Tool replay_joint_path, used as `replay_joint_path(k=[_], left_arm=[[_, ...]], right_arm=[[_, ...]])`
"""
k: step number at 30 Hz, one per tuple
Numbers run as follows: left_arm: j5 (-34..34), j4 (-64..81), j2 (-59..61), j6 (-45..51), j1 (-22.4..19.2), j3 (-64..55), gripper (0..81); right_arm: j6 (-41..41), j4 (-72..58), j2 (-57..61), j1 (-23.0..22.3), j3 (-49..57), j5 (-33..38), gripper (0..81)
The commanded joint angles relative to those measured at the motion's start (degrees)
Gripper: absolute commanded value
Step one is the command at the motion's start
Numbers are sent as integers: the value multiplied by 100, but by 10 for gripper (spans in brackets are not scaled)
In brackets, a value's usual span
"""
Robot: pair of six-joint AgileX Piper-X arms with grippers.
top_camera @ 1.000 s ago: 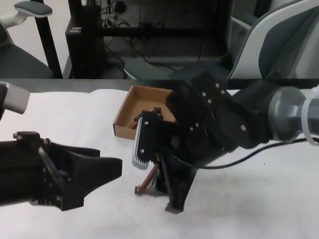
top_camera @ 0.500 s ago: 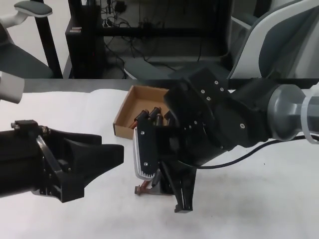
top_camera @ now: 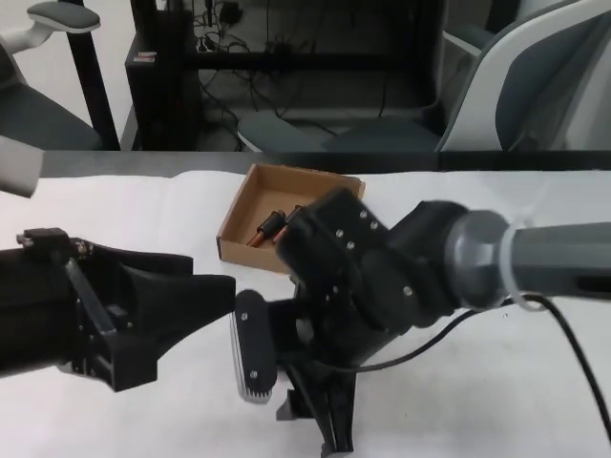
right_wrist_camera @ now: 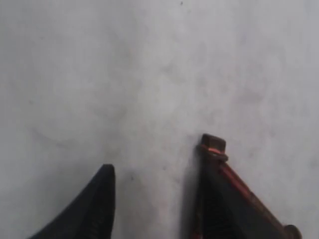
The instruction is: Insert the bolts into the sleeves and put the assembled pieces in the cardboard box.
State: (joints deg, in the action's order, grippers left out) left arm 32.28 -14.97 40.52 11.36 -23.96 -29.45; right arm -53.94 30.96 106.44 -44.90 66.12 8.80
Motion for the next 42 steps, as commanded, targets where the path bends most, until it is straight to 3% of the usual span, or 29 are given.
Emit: replay_joint_path(k=[1, 24, 32, 42], left_arm=[[31, 66, -198, -246, -2, -9, 503], [-10, -277, -480, -584, -2, -9, 503], [-665, -277, -480, -584, -2, -9, 503], [-783, -277, -480, -797, -2, -9, 503]], right_arm=[[5, -21, 87, -13, 31, -56, 512], [-47, -634, 205, 188, 31, -370, 512], [-47, -634, 205, 239, 31, -330, 512], [-47, -634, 414, 239, 45, -331, 512]])
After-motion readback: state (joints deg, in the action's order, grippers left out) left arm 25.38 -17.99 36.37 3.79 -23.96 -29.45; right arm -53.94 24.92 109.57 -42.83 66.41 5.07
